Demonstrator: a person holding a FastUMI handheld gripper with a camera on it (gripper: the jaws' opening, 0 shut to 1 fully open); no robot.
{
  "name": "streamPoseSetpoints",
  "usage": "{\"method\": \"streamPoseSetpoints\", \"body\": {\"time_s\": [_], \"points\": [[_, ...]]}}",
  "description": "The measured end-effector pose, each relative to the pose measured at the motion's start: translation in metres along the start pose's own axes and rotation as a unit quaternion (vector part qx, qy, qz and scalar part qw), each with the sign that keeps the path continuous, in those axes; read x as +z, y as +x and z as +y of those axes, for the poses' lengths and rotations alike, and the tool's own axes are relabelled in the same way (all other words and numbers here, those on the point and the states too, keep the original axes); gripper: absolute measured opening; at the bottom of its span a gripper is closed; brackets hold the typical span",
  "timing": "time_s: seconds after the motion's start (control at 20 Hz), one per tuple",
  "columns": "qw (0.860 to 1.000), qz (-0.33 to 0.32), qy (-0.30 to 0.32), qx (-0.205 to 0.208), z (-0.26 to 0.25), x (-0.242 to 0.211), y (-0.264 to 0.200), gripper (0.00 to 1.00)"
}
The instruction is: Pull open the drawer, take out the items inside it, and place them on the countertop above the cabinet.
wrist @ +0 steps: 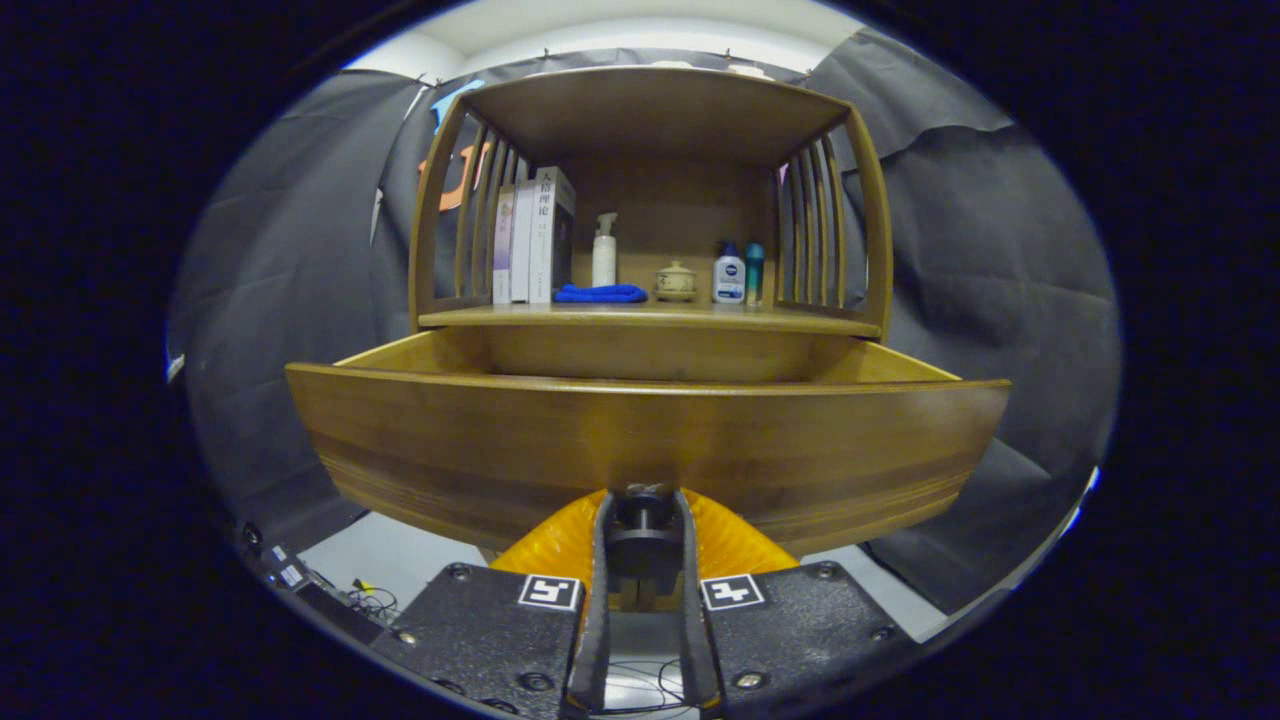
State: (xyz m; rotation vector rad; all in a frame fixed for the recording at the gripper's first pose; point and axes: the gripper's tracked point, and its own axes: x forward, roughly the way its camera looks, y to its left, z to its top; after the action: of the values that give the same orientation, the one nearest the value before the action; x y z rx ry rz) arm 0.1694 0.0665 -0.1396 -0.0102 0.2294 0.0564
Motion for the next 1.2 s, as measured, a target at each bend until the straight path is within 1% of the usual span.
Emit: {"method": "streamPoseSetpoints", "body": {"time_s": [0.3,0.35,0.4,0.45,0.5,0.55,0.6,0.65,0.75,0.95,1.1,1.2], "points": [[1.0,0.006,0.003,0.009,0.001,-0.009,-0.028,0.31],[1.0,0.001,0.003,0.01,0.002,-0.007,-0.032,0.31],[1.0,-0.018,-0.001,0.01,0.003,0.003,-0.038,0.31],[0.999,-0.042,-0.02,-0.017,-0.006,0.018,-0.041,0.31],[0.997,-0.059,-0.038,-0.025,-0.012,0.031,-0.042,0.25],[0.998,-0.049,-0.046,-0.017,-0.009,0.029,-0.048,0.19],[0.999,-0.04,-0.036,-0.007,-0.007,0.026,-0.054,0.17],[0.999,-0.032,-0.023,0.0,-0.01,0.024,-0.059,0.17],[1.0,-0.021,0.009,0.004,-0.021,0.026,-0.067,0.23],[0.998,-0.025,0.058,0.009,-0.04,0.053,-0.091,0.67],[0.997,-0.03,0.065,-0.002,-0.052,0.077,-0.106,1.0],[0.997,-0.037,0.066,-0.002,-0.054,0.098,-0.113,1.0]]}}
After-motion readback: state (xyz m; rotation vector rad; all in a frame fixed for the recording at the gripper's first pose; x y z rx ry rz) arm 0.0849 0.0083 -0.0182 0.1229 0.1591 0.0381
